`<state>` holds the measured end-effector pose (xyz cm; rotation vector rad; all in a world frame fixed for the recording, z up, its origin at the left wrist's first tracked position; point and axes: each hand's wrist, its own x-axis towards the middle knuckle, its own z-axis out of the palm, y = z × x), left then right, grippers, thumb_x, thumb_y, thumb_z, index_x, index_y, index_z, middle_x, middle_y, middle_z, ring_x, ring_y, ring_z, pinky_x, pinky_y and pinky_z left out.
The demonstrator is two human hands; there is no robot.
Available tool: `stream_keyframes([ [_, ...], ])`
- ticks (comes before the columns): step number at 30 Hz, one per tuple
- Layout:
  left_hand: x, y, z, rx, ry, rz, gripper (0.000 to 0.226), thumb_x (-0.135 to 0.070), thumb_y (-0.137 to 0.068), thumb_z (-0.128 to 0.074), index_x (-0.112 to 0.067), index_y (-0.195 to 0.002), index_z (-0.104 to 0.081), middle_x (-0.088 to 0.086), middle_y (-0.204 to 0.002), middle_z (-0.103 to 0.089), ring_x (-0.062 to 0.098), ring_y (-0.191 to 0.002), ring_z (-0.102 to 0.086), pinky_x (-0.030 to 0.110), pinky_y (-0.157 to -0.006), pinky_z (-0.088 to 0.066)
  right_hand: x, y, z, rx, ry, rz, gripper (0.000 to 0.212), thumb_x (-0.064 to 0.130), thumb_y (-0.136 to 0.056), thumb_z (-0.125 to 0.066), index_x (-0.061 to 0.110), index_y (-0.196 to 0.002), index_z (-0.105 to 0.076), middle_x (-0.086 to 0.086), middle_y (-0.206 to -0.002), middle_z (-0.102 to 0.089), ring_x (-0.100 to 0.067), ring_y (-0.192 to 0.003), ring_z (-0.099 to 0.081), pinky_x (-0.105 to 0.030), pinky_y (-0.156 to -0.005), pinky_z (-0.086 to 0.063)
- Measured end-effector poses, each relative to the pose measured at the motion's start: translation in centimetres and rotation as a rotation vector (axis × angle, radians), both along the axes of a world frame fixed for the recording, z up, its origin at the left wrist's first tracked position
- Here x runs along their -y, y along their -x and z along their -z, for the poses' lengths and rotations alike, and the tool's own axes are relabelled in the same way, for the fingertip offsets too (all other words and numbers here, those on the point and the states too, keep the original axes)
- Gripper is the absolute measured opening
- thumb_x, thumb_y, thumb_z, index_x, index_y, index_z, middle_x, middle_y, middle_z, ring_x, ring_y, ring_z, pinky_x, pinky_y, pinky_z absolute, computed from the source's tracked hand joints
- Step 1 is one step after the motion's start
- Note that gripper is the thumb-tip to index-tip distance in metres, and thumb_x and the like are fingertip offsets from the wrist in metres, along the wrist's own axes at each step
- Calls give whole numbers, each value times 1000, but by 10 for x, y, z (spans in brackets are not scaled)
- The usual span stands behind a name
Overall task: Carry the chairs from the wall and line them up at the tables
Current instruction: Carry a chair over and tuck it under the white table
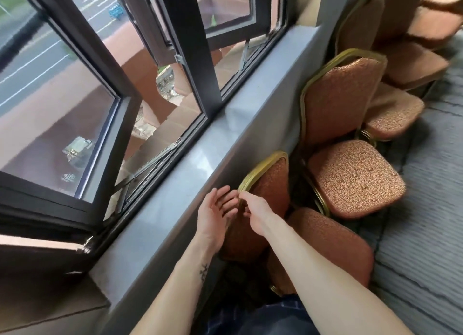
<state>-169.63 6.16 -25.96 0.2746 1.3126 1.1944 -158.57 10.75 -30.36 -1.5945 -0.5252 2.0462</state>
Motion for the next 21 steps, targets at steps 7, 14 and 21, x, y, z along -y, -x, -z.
stream_keyframes([
  [7,-6,-14,-1,-230,-73,291,27,-26,-97,-57,-15,-114,-74,3,-111,-75,23,-110,-66,38,-97,-51,28,-9,-19,330,-52,108,69,45,-91,-66,9,-146,-48,-8,-139,-59,-27,-124,-55,-35,-96,-44],
  [14,10,-36,-19,-280,-212,731,31,-13,-102,-49,-22,-120,-73,-6,-122,-72,5,-116,-64,34,-110,-46,73,-24,-29,757,-91,314,69,62,-72,-53,14,-120,-68,-8,-110,-72,-31,-105,-65,-42,-92,-55],
  [21,36,-75,-29,-509,-609,1153,43,-7,-92,-50,-22,-128,-68,-3,-130,-64,6,-123,-57,27,-106,-46,140,-50,-49,1132,-195,475,43,46,-98,-55,6,-109,-65,-19,-113,-70,-38,-113,-57,-43,-90,-46],
])
